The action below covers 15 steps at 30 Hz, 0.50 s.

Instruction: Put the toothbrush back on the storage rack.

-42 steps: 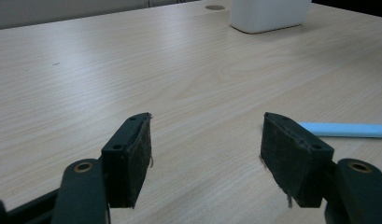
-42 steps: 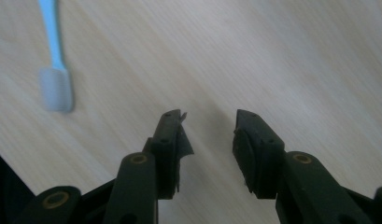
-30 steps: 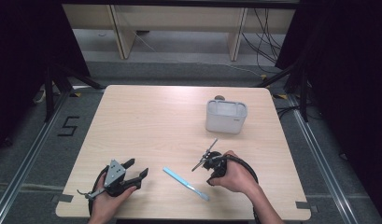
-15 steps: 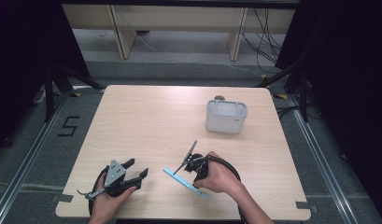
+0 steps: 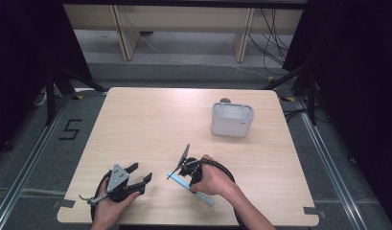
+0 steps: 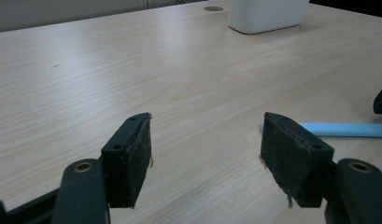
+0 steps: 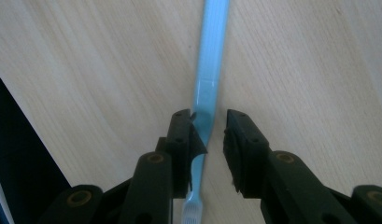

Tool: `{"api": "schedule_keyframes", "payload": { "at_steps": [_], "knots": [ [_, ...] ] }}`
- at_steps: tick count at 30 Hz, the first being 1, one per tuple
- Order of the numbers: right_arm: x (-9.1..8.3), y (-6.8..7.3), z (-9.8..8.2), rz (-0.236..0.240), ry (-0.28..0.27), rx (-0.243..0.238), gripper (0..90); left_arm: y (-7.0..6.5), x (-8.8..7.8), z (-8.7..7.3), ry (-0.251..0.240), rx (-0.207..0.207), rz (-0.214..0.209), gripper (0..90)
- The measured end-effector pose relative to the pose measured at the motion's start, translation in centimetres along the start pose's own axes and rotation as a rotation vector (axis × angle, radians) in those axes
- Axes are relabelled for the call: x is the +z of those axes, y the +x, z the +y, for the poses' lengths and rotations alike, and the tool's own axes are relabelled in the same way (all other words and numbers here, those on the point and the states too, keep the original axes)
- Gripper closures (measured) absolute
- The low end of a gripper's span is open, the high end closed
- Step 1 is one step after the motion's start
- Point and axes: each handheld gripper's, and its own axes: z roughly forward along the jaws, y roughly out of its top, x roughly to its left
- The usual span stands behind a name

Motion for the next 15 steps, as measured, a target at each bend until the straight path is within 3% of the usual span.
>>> {"api": "schedule_keyframes", "payload": {
  "at_steps": [1,2,4,15],
  "knots": [
    [0.0,-0.18,0.14,-0.011,0.003,-0.03,71.9,0.0,0.0,0.0,0.0,0.0,0.0,33.0],
    [0.05,-0.07,0.22,-0.006,0.005,-0.009,71.8,-0.03,-0.08,0.04,0.01,0.003,0.005,33.0],
    [0.09,-0.09,0.41,-0.026,0.03,-0.022,71.9,-0.04,-0.08,0.04,0.01,0.005,0.005,33.0],
    [0.87,-0.01,0.91,-0.02,0.041,-0.034,72.1,0.0,-0.01,-0.01,-0.002,0.001,-0.001,32.9]
  ]
}}
